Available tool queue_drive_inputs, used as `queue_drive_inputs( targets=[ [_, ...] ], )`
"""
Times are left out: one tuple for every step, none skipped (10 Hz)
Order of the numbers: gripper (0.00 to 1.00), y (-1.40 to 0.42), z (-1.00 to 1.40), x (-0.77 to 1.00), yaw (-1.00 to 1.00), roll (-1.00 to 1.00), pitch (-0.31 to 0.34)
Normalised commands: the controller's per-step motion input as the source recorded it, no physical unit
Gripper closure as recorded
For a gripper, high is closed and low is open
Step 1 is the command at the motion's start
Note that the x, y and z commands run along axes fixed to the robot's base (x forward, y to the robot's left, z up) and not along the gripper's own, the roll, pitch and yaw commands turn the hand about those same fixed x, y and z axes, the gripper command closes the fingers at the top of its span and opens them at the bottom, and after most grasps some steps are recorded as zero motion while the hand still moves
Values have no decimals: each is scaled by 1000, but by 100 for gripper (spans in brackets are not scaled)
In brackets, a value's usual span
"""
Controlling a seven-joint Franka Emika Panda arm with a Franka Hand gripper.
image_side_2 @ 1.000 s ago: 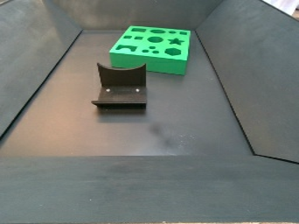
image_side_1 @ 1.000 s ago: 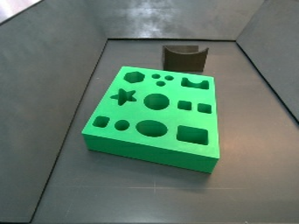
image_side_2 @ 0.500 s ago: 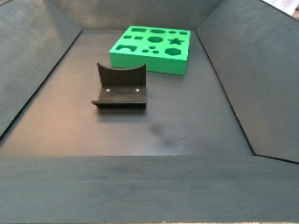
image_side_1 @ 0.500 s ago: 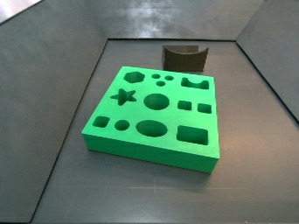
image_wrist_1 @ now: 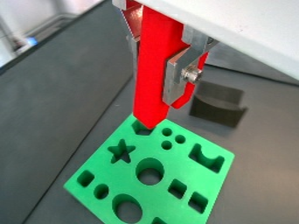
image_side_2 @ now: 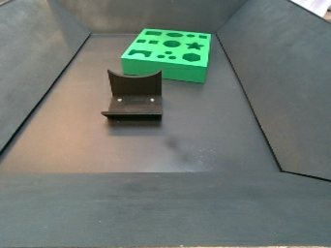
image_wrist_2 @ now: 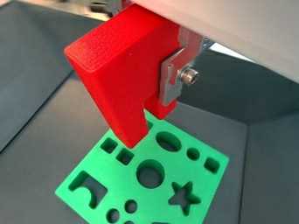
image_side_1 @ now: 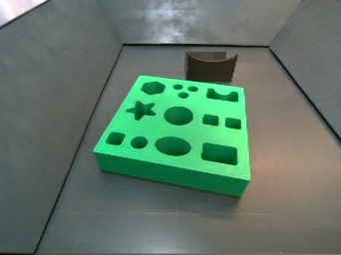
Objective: Pick up the double-square object. Move up. Place the double-square object on the fixture. Regrasp the double-square object. Move to above the board. Insert the double-square object.
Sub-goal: Insert the double-square object.
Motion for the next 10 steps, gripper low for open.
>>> queue_drive_inputs(
  targets=[
    [100,0,-237,26,-1000,0,0],
    [100,0,-234,29,-1000,0,0],
    [100,43,0,443,-697,-11,0],
    [100,-20,-26,0,-66,0,0],
    [100,0,-94,217,-866,0,0],
    [100,0,-166,0,-1000,0,0],
    [100,0,-177,0,-1000,0,0],
    [100,0,-177,0,-1000,0,0],
    [100,0,-180,0,-1000,0,0],
    [100,0,-177,0,-1000,0,0]
  ],
)
